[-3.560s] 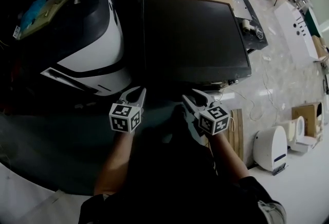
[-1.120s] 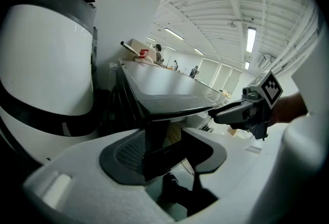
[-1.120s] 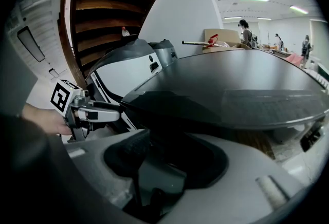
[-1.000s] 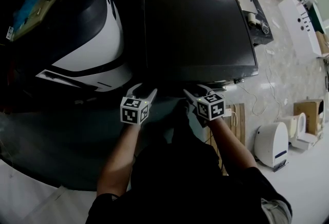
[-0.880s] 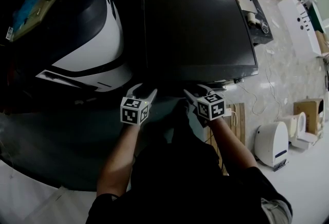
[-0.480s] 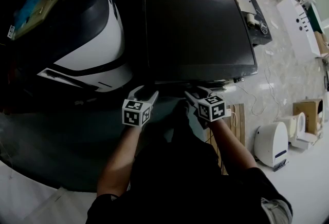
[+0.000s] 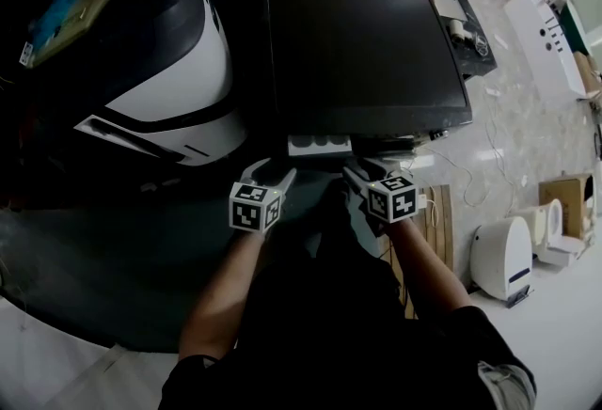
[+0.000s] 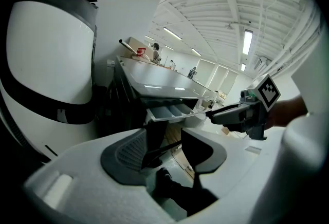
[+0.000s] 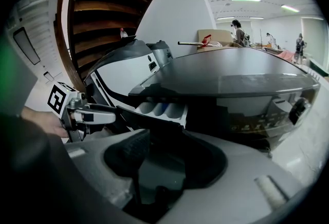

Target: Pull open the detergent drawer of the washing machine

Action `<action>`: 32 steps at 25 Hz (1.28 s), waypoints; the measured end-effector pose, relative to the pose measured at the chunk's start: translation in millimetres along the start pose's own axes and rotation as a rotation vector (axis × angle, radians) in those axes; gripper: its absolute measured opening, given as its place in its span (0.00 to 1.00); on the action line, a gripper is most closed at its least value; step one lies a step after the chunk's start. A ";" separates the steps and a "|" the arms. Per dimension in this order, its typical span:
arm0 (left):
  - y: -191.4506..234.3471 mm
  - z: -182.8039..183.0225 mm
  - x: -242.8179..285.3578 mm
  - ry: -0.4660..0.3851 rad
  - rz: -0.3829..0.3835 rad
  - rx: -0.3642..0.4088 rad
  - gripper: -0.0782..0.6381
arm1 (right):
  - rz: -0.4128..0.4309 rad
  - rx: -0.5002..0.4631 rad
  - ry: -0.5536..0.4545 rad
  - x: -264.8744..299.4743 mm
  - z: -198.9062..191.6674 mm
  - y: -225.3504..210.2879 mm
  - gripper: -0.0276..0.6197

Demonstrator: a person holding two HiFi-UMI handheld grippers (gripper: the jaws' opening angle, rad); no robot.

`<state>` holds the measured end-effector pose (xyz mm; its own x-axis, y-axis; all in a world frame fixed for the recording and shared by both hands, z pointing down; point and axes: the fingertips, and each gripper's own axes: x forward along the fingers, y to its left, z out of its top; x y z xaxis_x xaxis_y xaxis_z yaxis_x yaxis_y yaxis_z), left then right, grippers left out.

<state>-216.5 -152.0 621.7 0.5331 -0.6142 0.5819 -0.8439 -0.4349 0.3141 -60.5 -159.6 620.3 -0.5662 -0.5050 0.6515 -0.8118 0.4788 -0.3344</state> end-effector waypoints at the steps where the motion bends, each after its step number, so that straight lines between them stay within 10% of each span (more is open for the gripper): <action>1: -1.5 -2.0 -1.8 -0.001 -0.004 -0.003 0.41 | -0.005 -0.003 0.001 -1.5 -3.5 0.8 0.34; 32: -29.6 -34.2 -24.0 0.035 0.026 -0.025 0.40 | 0.018 -0.031 0.059 -25.8 -49.5 11.9 0.34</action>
<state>-206.3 -101.8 624.2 0.5085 -0.6014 0.6162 -0.8591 -0.4018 0.3169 -48.5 -105.4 633.2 -0.5702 -0.4531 0.6853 -0.7964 0.5094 -0.3258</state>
